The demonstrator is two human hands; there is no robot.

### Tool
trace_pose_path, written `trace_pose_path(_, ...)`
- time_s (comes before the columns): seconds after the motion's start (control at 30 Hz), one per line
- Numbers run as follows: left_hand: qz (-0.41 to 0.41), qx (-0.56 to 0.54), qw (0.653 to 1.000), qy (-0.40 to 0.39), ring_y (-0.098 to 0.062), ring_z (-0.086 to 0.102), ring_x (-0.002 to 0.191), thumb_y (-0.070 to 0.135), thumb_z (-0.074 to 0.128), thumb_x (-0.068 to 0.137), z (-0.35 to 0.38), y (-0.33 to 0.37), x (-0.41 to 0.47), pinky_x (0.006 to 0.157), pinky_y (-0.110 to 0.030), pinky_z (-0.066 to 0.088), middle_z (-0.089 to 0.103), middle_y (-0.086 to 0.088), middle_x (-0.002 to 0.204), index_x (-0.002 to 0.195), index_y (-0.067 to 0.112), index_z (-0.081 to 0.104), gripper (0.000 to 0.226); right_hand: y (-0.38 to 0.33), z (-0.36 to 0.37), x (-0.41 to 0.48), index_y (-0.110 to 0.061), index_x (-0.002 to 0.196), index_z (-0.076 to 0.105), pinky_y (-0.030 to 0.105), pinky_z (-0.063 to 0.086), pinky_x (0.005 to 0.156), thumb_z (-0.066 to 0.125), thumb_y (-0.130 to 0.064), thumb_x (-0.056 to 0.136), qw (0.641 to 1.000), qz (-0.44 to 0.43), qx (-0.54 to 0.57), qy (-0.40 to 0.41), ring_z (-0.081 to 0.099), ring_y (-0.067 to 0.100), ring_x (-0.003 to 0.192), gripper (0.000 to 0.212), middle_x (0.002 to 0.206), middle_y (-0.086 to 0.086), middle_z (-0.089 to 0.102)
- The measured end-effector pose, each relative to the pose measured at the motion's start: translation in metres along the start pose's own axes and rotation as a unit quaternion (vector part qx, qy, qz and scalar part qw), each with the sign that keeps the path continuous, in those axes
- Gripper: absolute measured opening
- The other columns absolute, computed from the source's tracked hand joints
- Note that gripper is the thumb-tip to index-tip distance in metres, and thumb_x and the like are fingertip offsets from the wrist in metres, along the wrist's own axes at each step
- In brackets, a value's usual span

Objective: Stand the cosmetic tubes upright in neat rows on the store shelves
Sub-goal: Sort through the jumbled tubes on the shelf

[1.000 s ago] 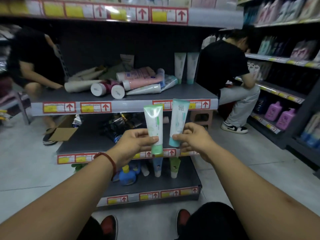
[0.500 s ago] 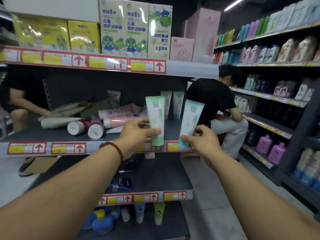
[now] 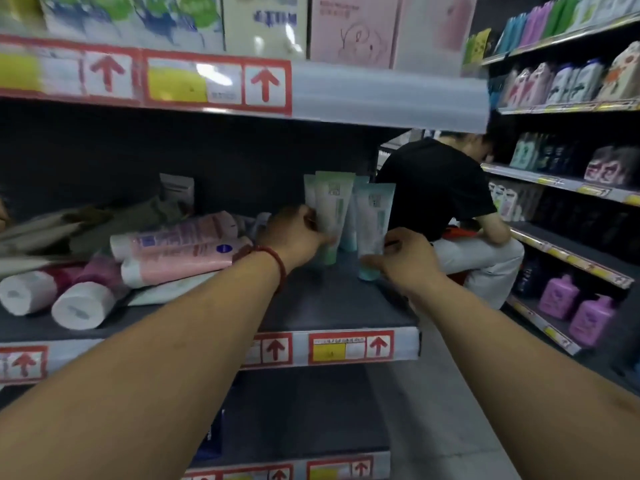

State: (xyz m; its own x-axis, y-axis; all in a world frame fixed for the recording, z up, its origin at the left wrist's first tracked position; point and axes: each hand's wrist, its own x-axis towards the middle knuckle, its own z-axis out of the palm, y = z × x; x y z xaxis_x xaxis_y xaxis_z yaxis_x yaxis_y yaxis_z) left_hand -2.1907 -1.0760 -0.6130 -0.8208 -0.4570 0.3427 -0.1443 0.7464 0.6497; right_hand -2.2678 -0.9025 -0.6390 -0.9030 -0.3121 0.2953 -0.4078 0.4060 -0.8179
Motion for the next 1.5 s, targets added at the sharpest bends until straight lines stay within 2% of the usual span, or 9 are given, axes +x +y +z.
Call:
trace_pose_path(0.1, -0.007, 0.033, 0.999, 0.017, -0.019, 0.067, 0.098, 0.05, 0.078, 0.08, 0.014, -0.023, 0.021, 0.088, -0.04, 0.055, 0.072, 0.005, 0.108, 0.109, 0.024, 0.068, 0.041, 0.004, 0.012, 0.03, -0.01, 0.104, 0.065, 0.011, 0.038, 0.054, 0.084, -0.02, 0.075, 1.0, -0.01, -0.012, 0.001, 0.061, 0.016, 0.088, 0.037, 0.098, 0.002, 0.066)
trace_pose_path(0.3, 0.031, 0.077, 0.994, 0.067, -0.022, 0.064, 0.106, 0.056, 0.068, 0.083, 0.039, -0.049, 0.033, 0.093, -0.043, 0.05, 0.071, 0.006, 0.11, 0.105, 0.026, 0.06, 0.037, 0.012, 0.042, 0.054, -0.003, 0.104, 0.062, 0.011, 0.037, 0.053, 0.081, -0.016, 0.079, 1.0, -0.025, -0.006, 0.014, 0.058, 0.016, 0.086, 0.035, 0.093, 0.002, 0.061)
trace_pose_path(0.53, 0.033, 0.118, 0.99, 0.071, -0.029, 0.061, 0.11, 0.055, 0.062, 0.09, 0.041, -0.054, 0.039, 0.096, -0.047, 0.046, 0.07, -0.002, 0.113, 0.108, 0.021, 0.056, 0.039, 0.02, 0.052, 0.051, -0.013, 0.105, 0.053, 0.009, 0.033, 0.052, 0.075, -0.022, 0.086, 0.999, -0.04, -0.001, 0.023, 0.055, 0.014, 0.09, 0.03, 0.103, 0.003, 0.062)
trace_pose_path(0.6, 0.031, 0.124, 0.989, 0.07, -0.03, 0.06, 0.112, 0.053, 0.062, 0.091, 0.041, -0.054, 0.04, 0.098, -0.047, 0.044, 0.07, -0.002, 0.116, 0.11, 0.02, 0.056, 0.038, 0.02, 0.051, 0.05, -0.009, 0.11, 0.056, 0.013, 0.037, 0.057, 0.074, -0.022, 0.088, 0.999, -0.035, -0.007, 0.021, 0.055, 0.014, 0.092, 0.031, 0.107, 0.005, 0.063)
trace_pose_path(0.67, 0.028, 0.125, 0.99, 0.067, -0.031, 0.06, 0.113, 0.052, 0.062, 0.091, 0.04, -0.054, 0.042, 0.099, -0.047, 0.043, 0.069, -0.002, 0.117, 0.111, 0.02, 0.055, 0.038, 0.02, 0.052, 0.049, -0.007, 0.114, 0.057, 0.02, 0.041, 0.069, 0.073, -0.02, 0.087, 0.999, -0.027, -0.025, 0.018, 0.058, 0.019, 0.098, 0.034, 0.113, 0.008, 0.064)
trace_pose_path(0.77, 0.018, 0.136, 0.989, 0.062, -0.031, 0.058, 0.113, 0.053, 0.06, 0.091, 0.04, -0.052, 0.041, 0.1, -0.046, 0.041, 0.068, -0.003, 0.118, 0.112, 0.02, 0.053, 0.04, 0.019, 0.053, 0.049, -0.005, 0.117, 0.055, 0.022, 0.041, 0.075, 0.076, -0.018, 0.085, 0.998, -0.028, -0.053, 0.016, 0.059, 0.024, 0.106, 0.039, 0.118, 0.011, 0.064)
trace_pose_path(1.0, 0.004, 0.157, 0.984, 0.086, -0.028, 0.059, 0.113, 0.076, 0.068, 0.072, 0.045, -0.046, 0.036, 0.095, -0.044, 0.047, 0.065, -0.006, 0.121, 0.114, 0.017, 0.054, 0.073, 0.02, 0.054, 0.052, -0.004, 0.117, 0.055, 0.024, 0.044, 0.075, 0.077, -0.018, 0.084, 0.997, -0.027, -0.067, 0.023, 0.061, 0.027, 0.109, 0.042, 0.12, 0.013, 0.064)
trace_pose_path(1.27, 0.012, 0.159, 0.983, 0.096, -0.028, 0.06, 0.109, 0.061, 0.072, 0.078, 0.047, -0.051, 0.041, 0.094, -0.043, 0.048, 0.069, -0.003, 0.114, 0.114, 0.021, 0.059, 0.055, 0.021, 0.055, 0.054, -0.005, 0.116, 0.056, 0.023, 0.043, 0.076, 0.077, -0.018, 0.084, 0.997, -0.03, -0.066, 0.022, 0.06, 0.027, 0.11, 0.041, 0.121, 0.012, 0.064)
trace_pose_path(1.5, 0.012, 0.164, 0.981, 0.101, -0.028, 0.06, 0.111, 0.059, 0.071, 0.08, 0.048, -0.052, 0.041, 0.098, -0.043, 0.044, 0.069, -0.002, 0.114, 0.116, 0.02, 0.059, 0.055, 0.021, 0.055, 0.055, -0.005, 0.118, 0.055, 0.023, 0.043, 0.076, 0.078, -0.018, 0.083, 0.997, -0.026, -0.066, 0.023, 0.061, 0.026, 0.111, 0.044, 0.123, 0.012, 0.063)
